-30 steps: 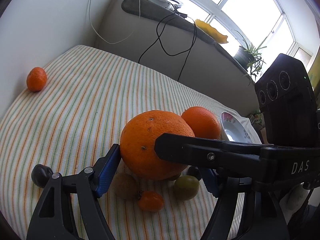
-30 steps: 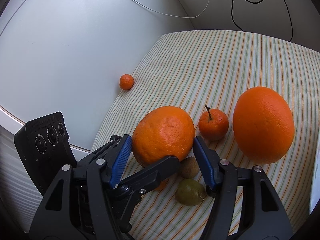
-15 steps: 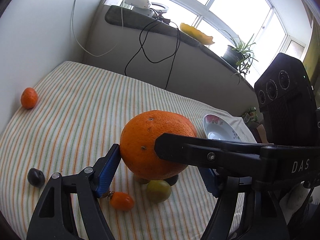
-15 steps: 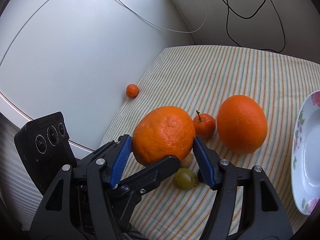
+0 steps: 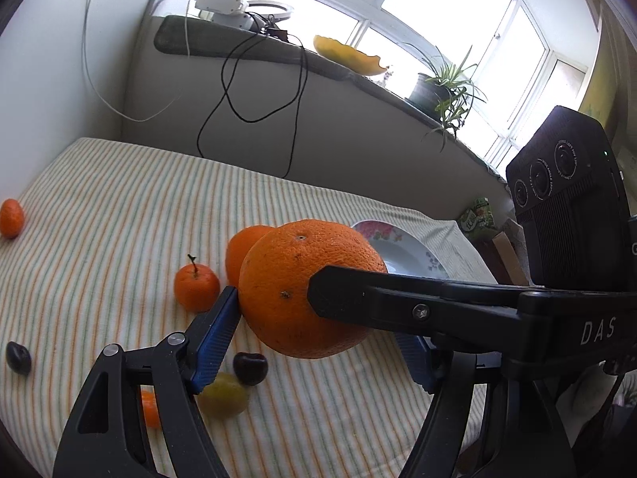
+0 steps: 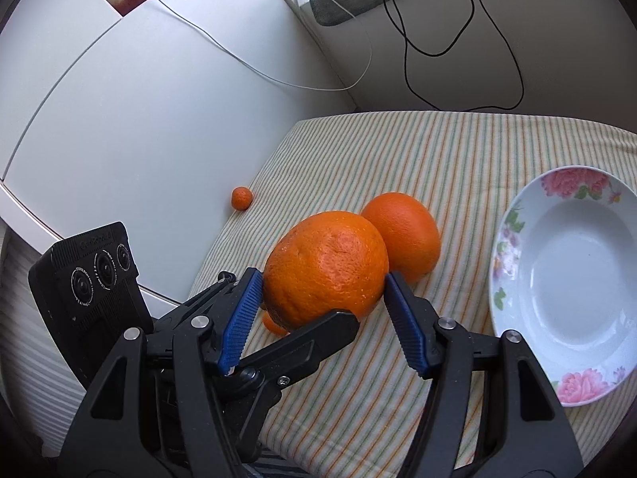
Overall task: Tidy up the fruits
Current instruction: 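Lift the orange with the right gripper and carry it over the white plate, then lower the orange into the plate and open the right gripper, then move the right tool back to the smooth large orange, then close the right gripper around the smooth large orange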
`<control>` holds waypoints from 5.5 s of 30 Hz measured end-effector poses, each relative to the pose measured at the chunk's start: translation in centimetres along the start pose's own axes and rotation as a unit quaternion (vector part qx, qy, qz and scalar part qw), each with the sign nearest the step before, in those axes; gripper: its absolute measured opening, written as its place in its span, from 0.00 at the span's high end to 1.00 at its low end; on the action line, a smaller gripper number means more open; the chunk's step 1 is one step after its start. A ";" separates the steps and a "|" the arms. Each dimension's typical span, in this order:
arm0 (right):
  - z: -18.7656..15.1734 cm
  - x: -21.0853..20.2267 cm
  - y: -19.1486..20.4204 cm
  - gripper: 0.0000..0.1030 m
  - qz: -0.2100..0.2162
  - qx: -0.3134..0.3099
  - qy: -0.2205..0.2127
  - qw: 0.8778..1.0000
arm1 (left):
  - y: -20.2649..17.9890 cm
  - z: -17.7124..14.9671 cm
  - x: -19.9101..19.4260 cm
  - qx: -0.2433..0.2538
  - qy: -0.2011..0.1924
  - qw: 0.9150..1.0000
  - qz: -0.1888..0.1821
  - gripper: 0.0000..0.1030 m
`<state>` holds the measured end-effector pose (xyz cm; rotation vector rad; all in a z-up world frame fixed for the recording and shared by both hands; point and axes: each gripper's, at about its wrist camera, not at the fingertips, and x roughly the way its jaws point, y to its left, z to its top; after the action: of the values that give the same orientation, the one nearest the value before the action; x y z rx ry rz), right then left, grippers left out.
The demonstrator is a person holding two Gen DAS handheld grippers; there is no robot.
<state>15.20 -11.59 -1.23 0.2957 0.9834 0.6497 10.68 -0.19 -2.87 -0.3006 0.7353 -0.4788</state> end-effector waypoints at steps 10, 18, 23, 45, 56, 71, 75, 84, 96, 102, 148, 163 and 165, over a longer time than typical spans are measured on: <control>-0.4 -3.3 -3.3 0.36 -0.018 0.023 -0.018 0.999 | -3.6 0.1 2.7 0.020 0.014 0.999 -0.025 0.28; -1.0 -6.0 -6.5 0.36 -0.032 0.044 -0.033 0.998 | -6.4 0.4 5.3 0.037 0.029 0.998 -0.043 0.28; -1.1 -6.6 -8.5 0.36 -0.040 0.056 -0.038 0.997 | -7.7 0.6 7.1 0.041 0.040 0.997 -0.050 0.28; 0.8 -6.9 -16.0 0.36 -0.036 0.090 -0.043 0.994 | -10.7 1.7 13.3 0.060 0.076 0.994 -0.042 0.28; 1.6 -6.2 -17.0 0.36 -0.045 0.085 -0.037 0.995 | -10.6 1.9 14.2 0.066 0.082 0.994 -0.034 0.28; 2.4 -7.5 -14.9 0.19 -0.103 0.031 -0.057 0.993 | -11.2 2.2 14.0 0.090 0.073 0.993 -0.017 0.24; 2.6 -8.1 -14.8 0.19 -0.113 0.029 -0.065 0.991 | -11.3 1.7 13.6 0.091 0.072 0.993 -0.015 0.24; 2.1 -9.3 -14.8 0.19 -0.121 0.037 -0.080 0.989 | -11.1 1.3 12.0 0.090 0.065 0.994 -0.021 0.24; 1.8 -10.5 -12.9 0.19 -0.134 0.011 -0.126 0.983 | -9.9 1.1 9.6 0.086 0.047 0.995 -0.005 0.24; 2.0 -10.3 -11.2 0.19 -0.138 -0.029 -0.129 0.982 | -8.9 0.8 8.2 0.083 0.036 0.996 0.012 0.24; 5.5 4.3 -2.8 0.19 -0.063 -0.123 0.069 0.988 | 1.6 -0.4 3.6 -0.046 0.014 0.997 0.053 0.24; 6.1 7.5 -3.5 0.20 -0.029 -0.097 0.122 0.987 | 1.1 -0.1 4.4 -0.035 0.023 0.998 0.049 0.25; 6.2 7.9 -3.7 0.23 -0.026 -0.093 0.126 0.987 | 1.2 -0.1 4.4 -0.036 0.024 0.998 0.050 0.25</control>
<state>24.84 -9.11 -5.14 0.0231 1.1594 0.7383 13.84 -1.44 -5.95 -0.3189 0.8128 -0.3654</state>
